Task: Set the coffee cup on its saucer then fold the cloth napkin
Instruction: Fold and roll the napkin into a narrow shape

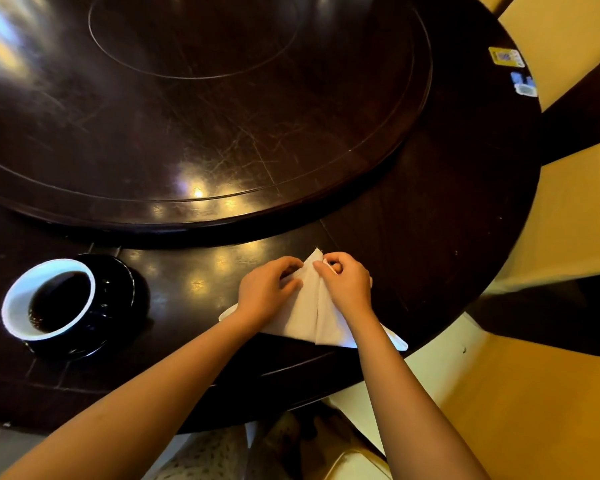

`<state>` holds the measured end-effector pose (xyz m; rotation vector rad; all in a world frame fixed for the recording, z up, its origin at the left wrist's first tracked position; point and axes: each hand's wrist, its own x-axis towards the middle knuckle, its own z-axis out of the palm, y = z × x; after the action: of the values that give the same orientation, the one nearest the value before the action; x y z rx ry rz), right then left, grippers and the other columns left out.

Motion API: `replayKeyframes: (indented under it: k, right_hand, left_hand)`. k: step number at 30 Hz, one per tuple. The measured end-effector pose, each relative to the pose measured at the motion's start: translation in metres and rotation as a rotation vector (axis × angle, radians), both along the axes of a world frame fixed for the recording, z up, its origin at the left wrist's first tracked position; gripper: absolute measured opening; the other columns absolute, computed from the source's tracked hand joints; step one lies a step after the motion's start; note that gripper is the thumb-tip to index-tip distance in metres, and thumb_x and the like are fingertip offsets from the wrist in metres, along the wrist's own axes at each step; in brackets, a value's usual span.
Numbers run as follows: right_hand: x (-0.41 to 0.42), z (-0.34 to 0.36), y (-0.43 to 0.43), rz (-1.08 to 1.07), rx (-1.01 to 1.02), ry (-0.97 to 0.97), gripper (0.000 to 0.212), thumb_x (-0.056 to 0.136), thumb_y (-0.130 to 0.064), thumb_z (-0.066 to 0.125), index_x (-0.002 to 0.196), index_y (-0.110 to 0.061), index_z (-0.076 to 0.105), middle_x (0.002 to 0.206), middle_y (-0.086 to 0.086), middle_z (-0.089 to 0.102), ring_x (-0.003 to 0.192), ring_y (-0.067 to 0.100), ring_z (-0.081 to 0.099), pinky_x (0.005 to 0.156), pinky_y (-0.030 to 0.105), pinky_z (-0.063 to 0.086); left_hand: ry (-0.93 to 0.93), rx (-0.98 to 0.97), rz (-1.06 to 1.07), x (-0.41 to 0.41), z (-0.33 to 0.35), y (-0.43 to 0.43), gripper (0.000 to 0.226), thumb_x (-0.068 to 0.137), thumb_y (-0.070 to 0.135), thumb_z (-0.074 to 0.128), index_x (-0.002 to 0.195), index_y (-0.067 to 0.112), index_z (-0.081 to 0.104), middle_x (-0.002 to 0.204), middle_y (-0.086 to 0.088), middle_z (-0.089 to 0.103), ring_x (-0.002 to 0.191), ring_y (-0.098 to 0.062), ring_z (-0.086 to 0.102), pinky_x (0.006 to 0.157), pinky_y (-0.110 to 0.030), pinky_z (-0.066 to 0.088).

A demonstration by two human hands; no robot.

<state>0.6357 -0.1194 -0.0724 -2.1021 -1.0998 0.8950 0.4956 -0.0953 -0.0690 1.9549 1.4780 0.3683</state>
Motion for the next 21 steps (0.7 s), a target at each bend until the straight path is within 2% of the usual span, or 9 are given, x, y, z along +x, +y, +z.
replayKeyframes:
  k: [3, 7, 14, 19, 21]
  right_hand:
    - [-0.002, 0.002, 0.003, -0.028, -0.034, -0.054, 0.020, 0.088, -0.031, 0.058, 0.096, -0.015, 0.066, 0.081, 0.000, 0.063, 0.097, 0.026, 0.058, 0.093, 0.040, 0.036]
    - [-0.004, 0.006, 0.000, -0.050, -0.078, -0.109, 0.022, 0.090, -0.030, 0.054, 0.095, -0.012, 0.067, 0.095, 0.006, 0.070, 0.097, 0.025, 0.059, 0.092, 0.038, 0.034]
    - [0.001, 0.005, -0.004, -0.059, -0.177, -0.182, 0.020, 0.090, -0.027, 0.054, 0.095, -0.012, 0.067, 0.099, 0.006, 0.069, 0.097, 0.026, 0.059, 0.091, 0.036, 0.035]
    - [-0.002, 0.000, -0.002, -0.044, -0.136, -0.244, 0.022, 0.092, -0.031, 0.051, 0.098, -0.013, 0.064, 0.098, 0.007, 0.068, 0.100, 0.026, 0.055, 0.089, 0.036, 0.032]
    - [-0.003, -0.004, -0.004, 0.002, -0.074, -0.293, 0.025, 0.093, -0.034, 0.049, 0.097, -0.013, 0.061, 0.097, 0.007, 0.067, 0.099, 0.025, 0.051, 0.088, 0.037, 0.032]
  left_hand:
    - [0.017, 0.009, -0.008, -0.001, -0.002, 0.001, 0.028, 0.087, 0.029, 0.058, 0.115, 0.028, 0.058, 0.111, 0.004, 0.067, 0.097, -0.013, 0.061, 0.075, -0.023, 0.044]
    - [0.047, 0.019, -0.016, 0.000, -0.003, 0.001, 0.029, 0.087, 0.032, 0.058, 0.115, 0.027, 0.057, 0.109, 0.004, 0.067, 0.096, -0.013, 0.061, 0.078, -0.028, 0.050]
    - [0.034, 0.037, -0.017, -0.001, -0.005, -0.002, 0.028, 0.087, 0.029, 0.057, 0.115, 0.022, 0.058, 0.112, 0.002, 0.066, 0.098, -0.015, 0.060, 0.080, -0.026, 0.045]
    - [0.023, 0.072, -0.074, -0.001, -0.019, -0.010, 0.031, 0.089, 0.027, 0.054, 0.119, 0.018, 0.052, 0.116, -0.002, 0.057, 0.101, -0.016, 0.055, 0.083, -0.027, 0.042]
    - [0.049, 0.150, -0.142, -0.002, -0.029, -0.014, 0.035, 0.089, 0.028, 0.053, 0.121, 0.016, 0.049, 0.116, -0.006, 0.055, 0.100, -0.020, 0.053, 0.085, -0.030, 0.043]
